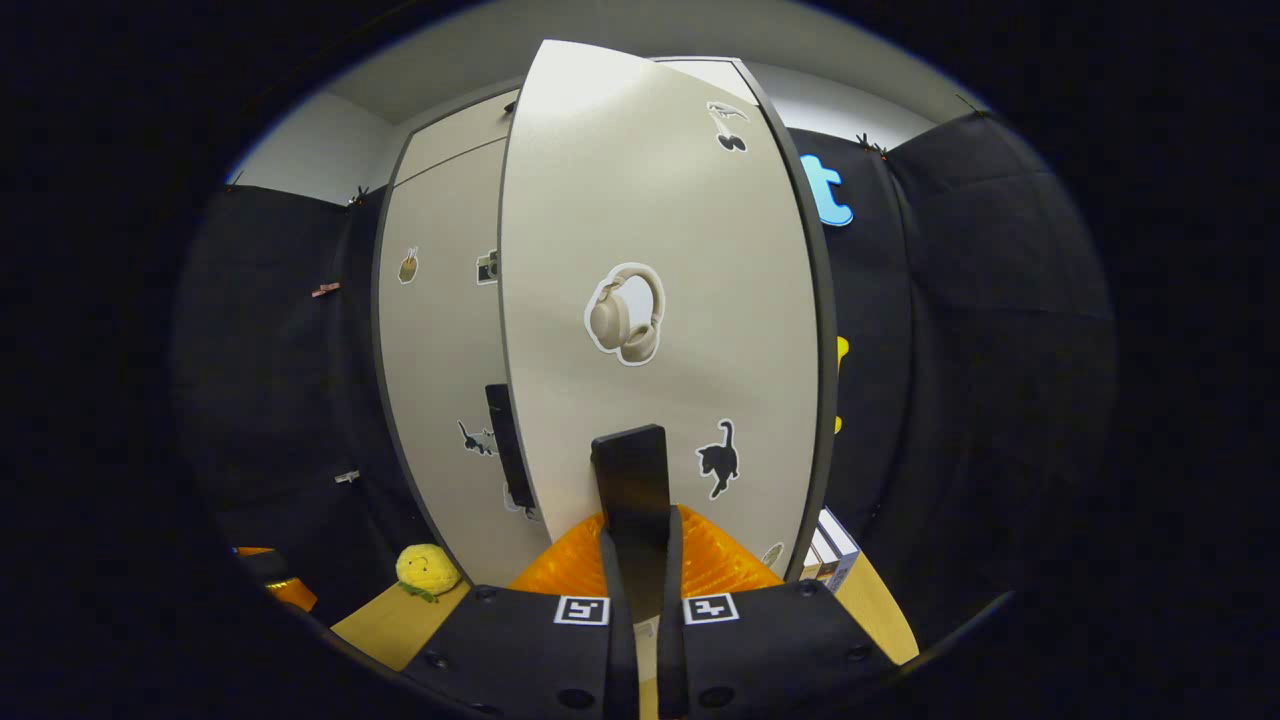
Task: Open the right door of the double-door shoe cabinet with the right hand, and open the left door with the left hand.
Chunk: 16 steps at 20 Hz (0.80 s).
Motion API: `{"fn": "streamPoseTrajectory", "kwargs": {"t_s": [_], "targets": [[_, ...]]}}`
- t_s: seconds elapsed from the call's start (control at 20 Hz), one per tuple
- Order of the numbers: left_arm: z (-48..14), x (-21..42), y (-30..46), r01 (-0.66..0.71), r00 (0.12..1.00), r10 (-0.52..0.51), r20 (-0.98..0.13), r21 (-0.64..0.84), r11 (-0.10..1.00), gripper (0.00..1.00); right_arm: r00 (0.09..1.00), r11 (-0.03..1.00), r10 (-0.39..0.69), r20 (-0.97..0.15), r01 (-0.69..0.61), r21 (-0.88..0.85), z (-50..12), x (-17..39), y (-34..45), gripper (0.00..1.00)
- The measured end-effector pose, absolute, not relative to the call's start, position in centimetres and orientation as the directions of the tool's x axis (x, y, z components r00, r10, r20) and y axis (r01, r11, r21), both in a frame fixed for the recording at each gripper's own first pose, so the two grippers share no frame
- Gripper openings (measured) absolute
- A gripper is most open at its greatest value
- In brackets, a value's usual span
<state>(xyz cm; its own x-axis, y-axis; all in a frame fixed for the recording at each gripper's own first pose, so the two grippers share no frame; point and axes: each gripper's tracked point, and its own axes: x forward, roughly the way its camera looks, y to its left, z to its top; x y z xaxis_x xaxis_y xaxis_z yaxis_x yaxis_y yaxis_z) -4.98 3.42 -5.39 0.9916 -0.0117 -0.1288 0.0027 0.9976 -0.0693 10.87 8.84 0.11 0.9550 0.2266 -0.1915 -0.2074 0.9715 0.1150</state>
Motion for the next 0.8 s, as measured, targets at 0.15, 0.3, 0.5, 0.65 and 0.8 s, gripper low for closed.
{"fn": "streamPoseTrajectory", "kwargs": {"t_s": [0.15,0.3,0.5,0.65,0.8], "targets": [[-5.5,-5.3,1.4,-0.011,0.991,0.003,-0.132,-0.06,0.998,0.95,0.951,0.969,0.24,-0.196,-0.225,0.098,0.2,10.2,7.4,0.12],[-5.3,-5.9,-0.8,-0.034,0.991,0.029,-0.133,-0.032,0.999,0.95,0.946,0.967,0.253,-0.202,-0.239,0.092,0.4,9.6,6.3,0.11],[-5.1,-6.7,-3.9,-0.033,0.992,0.03,-0.126,-0.015,0.999,0.95,0.941,0.962,0.271,-0.202,-0.259,0.086,0.4,9.1,4.8,0.11],[-5.2,-7.1,-5.9,-0.041,0.992,0.037,-0.124,-0.028,0.999,0.95,0.943,0.962,0.27,-0.194,-0.259,0.082,0.6,8.9,3.2,0.11],[-5.3,-7.5,-7.7,-0.046,0.991,0.039,-0.13,-0.05,0.998,0.95,0.948,0.967,0.253,-0.195,-0.245,0.064,0.7,8.8,1.0,0.11]]}}
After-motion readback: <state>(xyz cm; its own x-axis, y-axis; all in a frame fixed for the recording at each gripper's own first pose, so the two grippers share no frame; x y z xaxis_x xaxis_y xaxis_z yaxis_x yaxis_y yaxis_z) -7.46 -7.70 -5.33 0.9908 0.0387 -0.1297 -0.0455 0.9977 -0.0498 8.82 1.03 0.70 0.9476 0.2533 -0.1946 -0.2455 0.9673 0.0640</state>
